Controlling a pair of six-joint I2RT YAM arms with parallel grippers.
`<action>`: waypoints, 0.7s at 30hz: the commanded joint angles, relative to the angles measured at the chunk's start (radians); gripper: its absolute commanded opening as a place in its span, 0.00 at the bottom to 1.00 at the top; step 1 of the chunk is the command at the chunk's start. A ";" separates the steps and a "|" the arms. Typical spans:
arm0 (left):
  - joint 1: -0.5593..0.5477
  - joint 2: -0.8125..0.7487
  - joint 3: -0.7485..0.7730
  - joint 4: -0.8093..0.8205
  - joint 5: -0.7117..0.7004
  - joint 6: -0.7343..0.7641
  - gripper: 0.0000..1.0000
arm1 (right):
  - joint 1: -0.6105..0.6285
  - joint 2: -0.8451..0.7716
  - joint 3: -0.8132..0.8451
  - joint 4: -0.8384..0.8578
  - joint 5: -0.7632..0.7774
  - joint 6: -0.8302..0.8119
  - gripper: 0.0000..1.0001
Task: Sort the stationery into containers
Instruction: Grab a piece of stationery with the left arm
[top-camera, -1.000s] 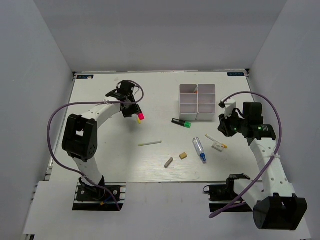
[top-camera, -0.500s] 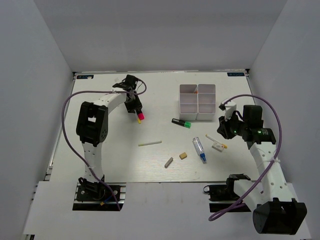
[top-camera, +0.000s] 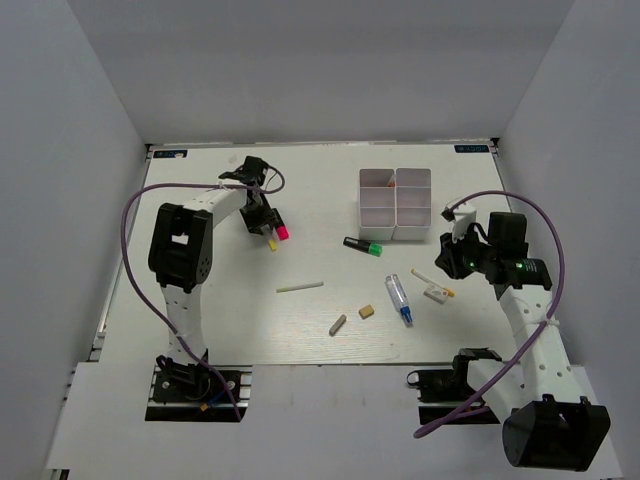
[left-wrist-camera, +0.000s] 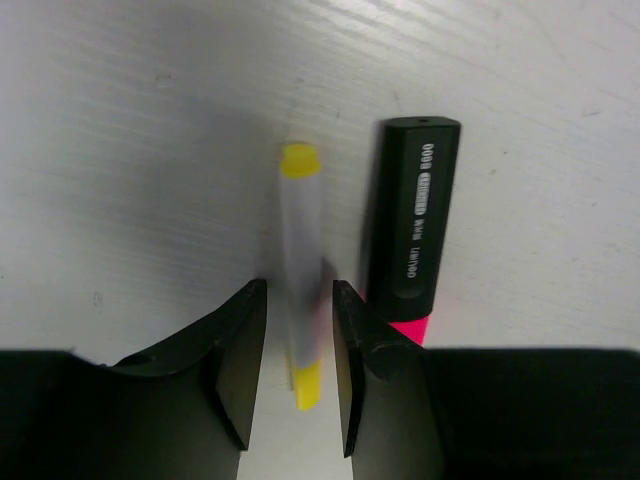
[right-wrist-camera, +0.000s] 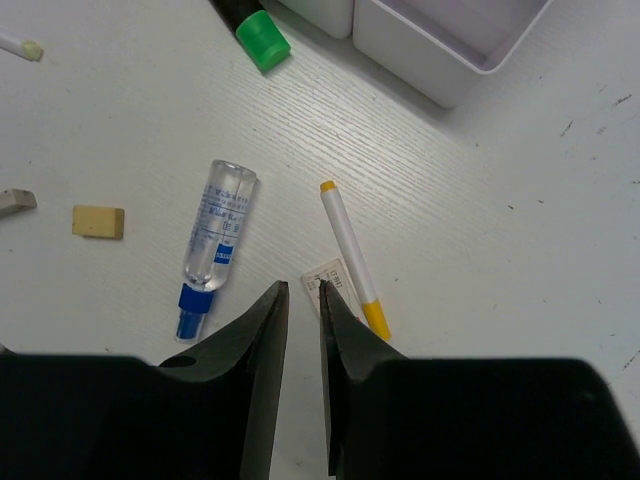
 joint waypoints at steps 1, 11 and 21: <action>0.008 -0.067 0.015 -0.004 -0.013 -0.001 0.43 | -0.006 -0.010 -0.003 0.024 -0.020 0.009 0.25; 0.008 -0.007 0.108 -0.087 -0.036 0.028 0.46 | -0.017 -0.030 -0.022 0.024 -0.034 0.020 0.25; 0.008 0.039 0.066 -0.171 -0.078 0.103 0.49 | -0.020 -0.033 -0.020 0.024 -0.050 0.029 0.29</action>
